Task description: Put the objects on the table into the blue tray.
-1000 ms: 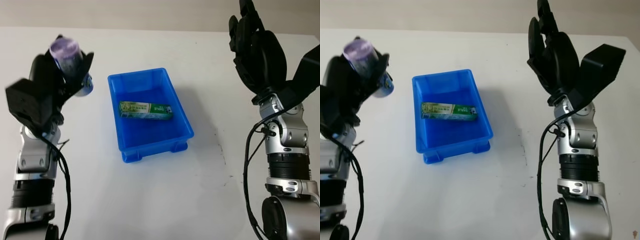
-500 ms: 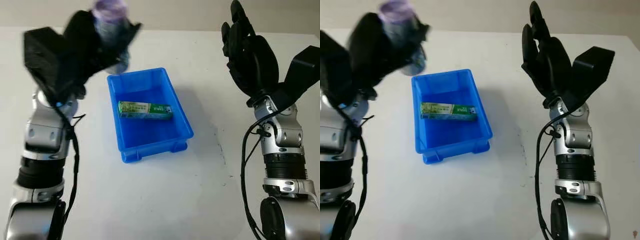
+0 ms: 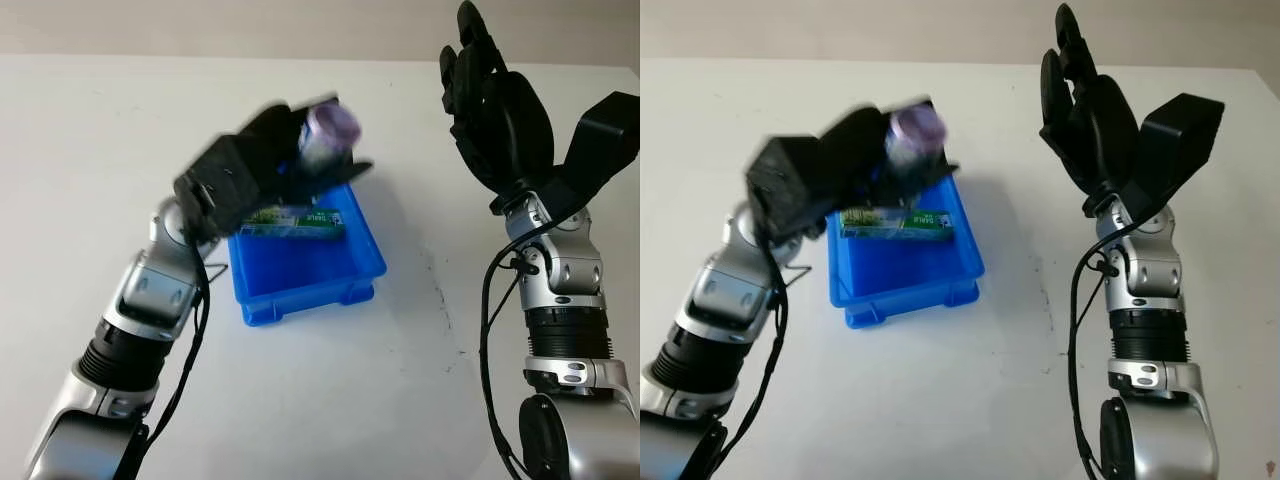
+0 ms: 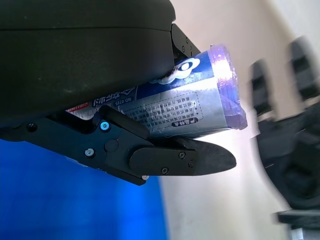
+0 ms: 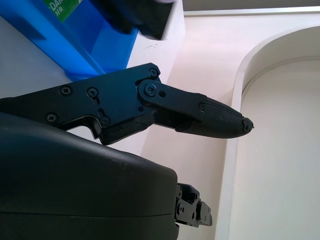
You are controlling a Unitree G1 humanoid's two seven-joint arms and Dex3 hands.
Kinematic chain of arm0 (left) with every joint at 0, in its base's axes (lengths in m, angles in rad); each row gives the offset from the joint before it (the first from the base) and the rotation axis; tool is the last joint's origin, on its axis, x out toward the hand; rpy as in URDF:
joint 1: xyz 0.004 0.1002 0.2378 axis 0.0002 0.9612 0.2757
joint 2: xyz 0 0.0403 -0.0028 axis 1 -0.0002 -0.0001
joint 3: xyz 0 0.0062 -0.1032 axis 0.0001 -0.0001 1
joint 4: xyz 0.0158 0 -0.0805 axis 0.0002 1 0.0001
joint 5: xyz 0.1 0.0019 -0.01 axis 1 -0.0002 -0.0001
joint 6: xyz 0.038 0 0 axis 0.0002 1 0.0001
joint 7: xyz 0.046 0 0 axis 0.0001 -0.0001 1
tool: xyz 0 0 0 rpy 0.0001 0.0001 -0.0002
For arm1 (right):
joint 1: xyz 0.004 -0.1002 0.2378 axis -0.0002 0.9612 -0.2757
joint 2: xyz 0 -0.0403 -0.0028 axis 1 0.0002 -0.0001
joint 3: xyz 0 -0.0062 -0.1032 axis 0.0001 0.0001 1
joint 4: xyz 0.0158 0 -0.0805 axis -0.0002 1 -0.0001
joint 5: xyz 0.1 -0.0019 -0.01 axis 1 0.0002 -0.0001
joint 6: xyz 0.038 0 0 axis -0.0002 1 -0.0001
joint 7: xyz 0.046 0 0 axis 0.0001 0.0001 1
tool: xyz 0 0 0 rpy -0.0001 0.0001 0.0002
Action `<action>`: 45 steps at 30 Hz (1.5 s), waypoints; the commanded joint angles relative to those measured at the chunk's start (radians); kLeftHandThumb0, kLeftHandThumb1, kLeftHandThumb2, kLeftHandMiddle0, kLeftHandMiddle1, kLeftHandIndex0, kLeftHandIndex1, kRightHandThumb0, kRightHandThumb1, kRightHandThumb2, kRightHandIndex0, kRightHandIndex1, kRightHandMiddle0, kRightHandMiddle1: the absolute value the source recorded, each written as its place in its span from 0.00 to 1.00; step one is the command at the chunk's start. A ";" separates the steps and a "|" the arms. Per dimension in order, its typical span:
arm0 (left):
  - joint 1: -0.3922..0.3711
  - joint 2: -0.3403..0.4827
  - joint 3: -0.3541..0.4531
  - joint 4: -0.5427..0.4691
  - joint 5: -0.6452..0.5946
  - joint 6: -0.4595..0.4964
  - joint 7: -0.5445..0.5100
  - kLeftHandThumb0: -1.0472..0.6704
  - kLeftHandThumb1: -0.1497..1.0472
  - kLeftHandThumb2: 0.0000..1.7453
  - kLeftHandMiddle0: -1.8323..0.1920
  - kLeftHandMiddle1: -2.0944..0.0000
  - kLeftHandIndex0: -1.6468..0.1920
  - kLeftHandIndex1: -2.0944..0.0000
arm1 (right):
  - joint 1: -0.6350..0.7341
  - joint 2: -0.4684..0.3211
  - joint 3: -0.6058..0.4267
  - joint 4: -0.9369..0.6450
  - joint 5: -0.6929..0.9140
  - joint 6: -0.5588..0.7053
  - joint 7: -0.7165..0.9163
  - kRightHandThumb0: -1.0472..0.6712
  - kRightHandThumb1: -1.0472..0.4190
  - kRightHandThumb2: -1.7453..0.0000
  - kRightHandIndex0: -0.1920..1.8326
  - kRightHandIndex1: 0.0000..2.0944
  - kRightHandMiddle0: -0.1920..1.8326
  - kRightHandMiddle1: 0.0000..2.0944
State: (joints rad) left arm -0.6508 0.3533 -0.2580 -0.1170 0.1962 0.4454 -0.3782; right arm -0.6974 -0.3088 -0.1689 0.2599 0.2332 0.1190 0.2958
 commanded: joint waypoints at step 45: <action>0.055 -0.084 0.286 0.002 -0.072 -0.239 0.207 0.09 1.00 0.40 1.00 1.00 1.00 1.00 | 0.011 -0.008 -0.004 -0.006 -0.003 -0.004 0.007 0.25 0.00 0.65 0.00 0.00 0.00 0.00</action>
State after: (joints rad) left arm -0.5813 0.2827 0.0064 -0.1224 0.1379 0.2364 -0.1872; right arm -0.6974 -0.3128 -0.1719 0.2607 0.2323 0.1205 0.2984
